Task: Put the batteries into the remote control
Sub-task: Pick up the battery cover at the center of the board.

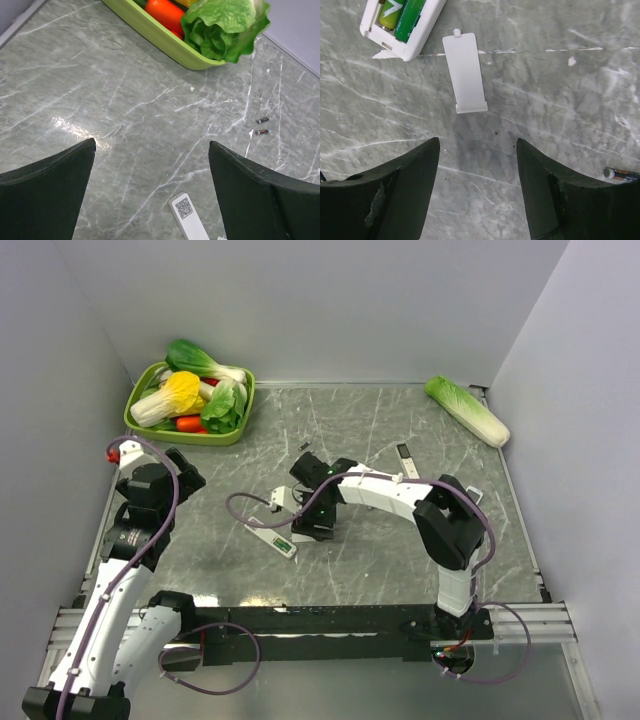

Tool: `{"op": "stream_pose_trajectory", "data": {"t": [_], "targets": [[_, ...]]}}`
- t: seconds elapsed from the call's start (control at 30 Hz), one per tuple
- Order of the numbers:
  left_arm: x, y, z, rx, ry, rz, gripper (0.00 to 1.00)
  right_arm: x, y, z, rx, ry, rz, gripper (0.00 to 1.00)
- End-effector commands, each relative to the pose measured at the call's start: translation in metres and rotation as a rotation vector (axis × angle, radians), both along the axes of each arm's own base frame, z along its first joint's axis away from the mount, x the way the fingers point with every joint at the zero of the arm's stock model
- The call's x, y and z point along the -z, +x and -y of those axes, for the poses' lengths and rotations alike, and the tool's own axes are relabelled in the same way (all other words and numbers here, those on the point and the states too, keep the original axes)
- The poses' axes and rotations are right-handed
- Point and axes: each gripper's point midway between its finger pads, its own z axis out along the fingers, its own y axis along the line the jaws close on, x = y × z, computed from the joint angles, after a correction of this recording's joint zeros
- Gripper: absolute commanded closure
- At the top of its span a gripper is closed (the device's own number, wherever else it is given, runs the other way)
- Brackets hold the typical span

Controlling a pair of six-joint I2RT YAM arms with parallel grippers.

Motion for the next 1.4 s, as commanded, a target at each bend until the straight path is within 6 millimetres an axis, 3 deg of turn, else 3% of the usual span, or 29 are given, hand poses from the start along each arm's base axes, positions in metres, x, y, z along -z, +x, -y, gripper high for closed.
{"op": "stream_pose_trajectory", "data": {"t": [0.0,0.4,0.67,0.83,1.0,1.17,1.37], "targets": [[-0.005,-0.002,-0.008,-0.041,0.027,0.015,0.00,0.006,0.000,-0.008,-0.051,-0.050,0.033,0.29],[-0.004,-0.003,-0.006,-0.032,0.026,0.015,0.01,0.024,0.005,-0.023,-0.058,-0.058,0.067,0.30],[-0.004,-0.003,-0.005,-0.024,0.026,0.015,0.01,0.037,0.002,-0.018,-0.059,-0.093,0.040,0.36],[-0.001,-0.001,-0.002,-0.011,0.020,0.010,0.01,0.042,0.002,-0.011,-0.053,-0.132,0.041,0.49],[0.004,0.001,0.012,0.044,-0.029,-0.003,0.01,0.038,0.001,-0.011,-0.054,-0.120,0.046,0.70],[0.012,0.003,0.034,0.122,-0.129,-0.011,0.01,0.033,0.001,-0.008,-0.035,-0.105,0.062,0.80],[0.026,0.004,0.054,0.166,-0.249,-0.006,0.01,0.023,0.006,0.003,0.068,-0.052,0.059,0.86]]}}
